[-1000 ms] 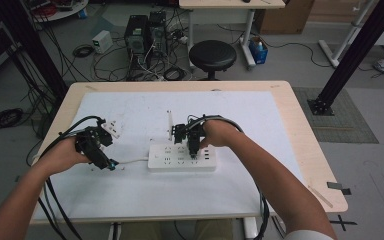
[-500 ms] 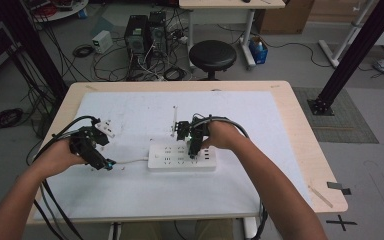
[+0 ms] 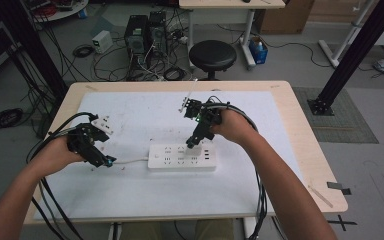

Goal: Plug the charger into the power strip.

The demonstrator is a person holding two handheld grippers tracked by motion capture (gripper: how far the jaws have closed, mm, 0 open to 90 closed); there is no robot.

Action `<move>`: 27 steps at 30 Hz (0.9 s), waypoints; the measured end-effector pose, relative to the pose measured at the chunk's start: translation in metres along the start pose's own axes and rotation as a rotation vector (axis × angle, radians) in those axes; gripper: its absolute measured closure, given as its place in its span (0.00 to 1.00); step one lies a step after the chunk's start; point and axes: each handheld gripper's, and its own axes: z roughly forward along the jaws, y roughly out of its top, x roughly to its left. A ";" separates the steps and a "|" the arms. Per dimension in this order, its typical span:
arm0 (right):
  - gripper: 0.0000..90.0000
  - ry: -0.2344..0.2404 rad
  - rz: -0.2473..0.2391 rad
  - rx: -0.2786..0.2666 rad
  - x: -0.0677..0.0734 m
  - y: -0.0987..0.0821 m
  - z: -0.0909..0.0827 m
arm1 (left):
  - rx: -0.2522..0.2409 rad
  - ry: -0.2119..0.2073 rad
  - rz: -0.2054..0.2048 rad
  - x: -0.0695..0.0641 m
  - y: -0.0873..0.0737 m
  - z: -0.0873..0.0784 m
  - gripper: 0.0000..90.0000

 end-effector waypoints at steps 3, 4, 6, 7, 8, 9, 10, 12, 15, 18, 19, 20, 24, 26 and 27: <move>0.01 -0.037 0.045 -0.022 -0.002 -0.004 -0.013 | 0.006 0.004 0.011 0.000 0.001 -0.002 0.24; 0.01 -0.064 0.055 -0.029 -0.003 -0.006 -0.017 | 0.006 0.004 0.012 0.000 0.002 -0.003 0.24; 0.01 -0.056 0.090 -0.015 -0.004 -0.013 -0.025 | -0.003 0.012 0.007 0.000 0.001 -0.005 0.24; 0.01 -0.072 0.090 -0.013 -0.005 -0.018 -0.028 | -0.005 0.014 0.005 0.000 0.001 -0.006 0.24; 0.01 -0.092 0.102 -0.011 -0.005 -0.022 -0.030 | -0.004 0.015 0.007 0.000 0.001 -0.007 0.24; 0.01 -0.097 0.112 -0.002 -0.005 -0.026 -0.032 | -0.002 0.021 0.008 0.000 0.001 -0.008 0.24; 0.01 -0.097 0.127 0.001 -0.005 -0.032 -0.035 | -0.005 0.023 0.001 -0.001 0.001 -0.009 0.24; 0.01 -0.087 0.142 -0.002 -0.005 -0.037 -0.039 | -0.011 0.030 -0.004 -0.002 0.000 -0.010 0.24; 0.01 -0.067 0.180 -0.039 -0.003 -0.060 -0.053 | -0.009 0.039 -0.002 -0.002 0.000 -0.011 0.24; 0.01 -0.081 0.208 -0.036 -0.002 -0.078 -0.058 | -0.020 0.042 -0.011 -0.002 -0.001 -0.012 0.24; 0.01 -0.087 0.216 -0.035 -0.002 -0.084 -0.059 | -0.026 0.044 -0.019 -0.002 -0.001 -0.012 0.24; 0.01 -0.089 0.221 -0.038 -0.003 -0.089 -0.060 | -0.011 0.048 -0.009 -0.001 -0.001 -0.013 0.24; 0.01 -0.108 0.268 -0.034 -0.004 -0.109 -0.066 | -0.015 0.060 -0.017 0.000 -0.003 -0.017 0.24; 0.01 -0.115 0.273 -0.041 -0.005 -0.117 -0.069 | -0.025 0.064 -0.025 0.002 -0.004 -0.018 0.24; 0.01 -0.123 0.279 -0.042 -0.006 -0.121 -0.071 | -0.026 0.064 -0.030 0.002 -0.005 -0.019 0.24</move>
